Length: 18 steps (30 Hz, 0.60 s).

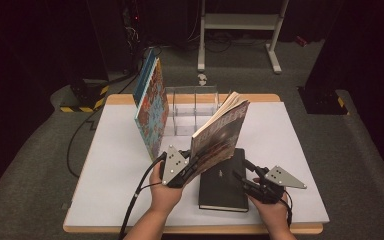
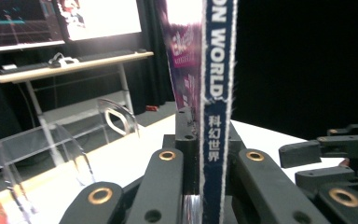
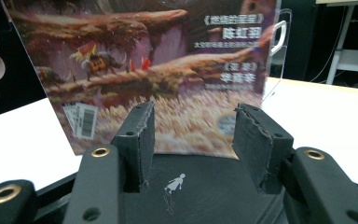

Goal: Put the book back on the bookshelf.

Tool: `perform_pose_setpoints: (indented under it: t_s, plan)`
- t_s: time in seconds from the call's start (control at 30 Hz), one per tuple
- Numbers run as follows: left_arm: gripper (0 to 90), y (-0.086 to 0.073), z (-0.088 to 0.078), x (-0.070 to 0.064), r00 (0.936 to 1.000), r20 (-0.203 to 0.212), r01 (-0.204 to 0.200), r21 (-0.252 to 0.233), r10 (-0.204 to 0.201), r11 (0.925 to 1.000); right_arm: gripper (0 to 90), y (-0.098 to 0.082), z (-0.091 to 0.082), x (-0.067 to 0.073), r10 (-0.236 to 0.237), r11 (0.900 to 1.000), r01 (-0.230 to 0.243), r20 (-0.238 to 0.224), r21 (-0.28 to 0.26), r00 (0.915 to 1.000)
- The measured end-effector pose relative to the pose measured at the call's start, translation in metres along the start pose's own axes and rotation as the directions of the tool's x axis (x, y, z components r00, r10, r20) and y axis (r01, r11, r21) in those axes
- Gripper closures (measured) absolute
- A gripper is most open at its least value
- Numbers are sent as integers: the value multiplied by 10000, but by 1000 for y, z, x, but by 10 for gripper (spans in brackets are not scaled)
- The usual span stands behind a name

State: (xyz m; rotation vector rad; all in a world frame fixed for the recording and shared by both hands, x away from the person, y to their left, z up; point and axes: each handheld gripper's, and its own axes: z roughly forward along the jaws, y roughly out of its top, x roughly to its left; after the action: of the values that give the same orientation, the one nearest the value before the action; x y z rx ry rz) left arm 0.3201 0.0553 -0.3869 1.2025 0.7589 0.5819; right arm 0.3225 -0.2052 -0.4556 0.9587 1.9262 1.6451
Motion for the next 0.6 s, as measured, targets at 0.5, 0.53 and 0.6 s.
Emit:
perform_pose_setpoints:
  t_s: [0.5,0.53,0.6]
  plan:
    - [839,15,-23,42,9920,-1263,-163,-857,53,9962,482,-1,0,-4,95,10000,-95,130,22,9999]
    - [839,14,-24,44,9912,-1325,-172,-856,57,9962,482,-1,0,-4,97,9999,-98,136,34,9999]
    - [840,13,-25,46,9904,-1380,-154,-892,29,9959,482,-1,0,-4,90,10000,-90,142,38,9999]
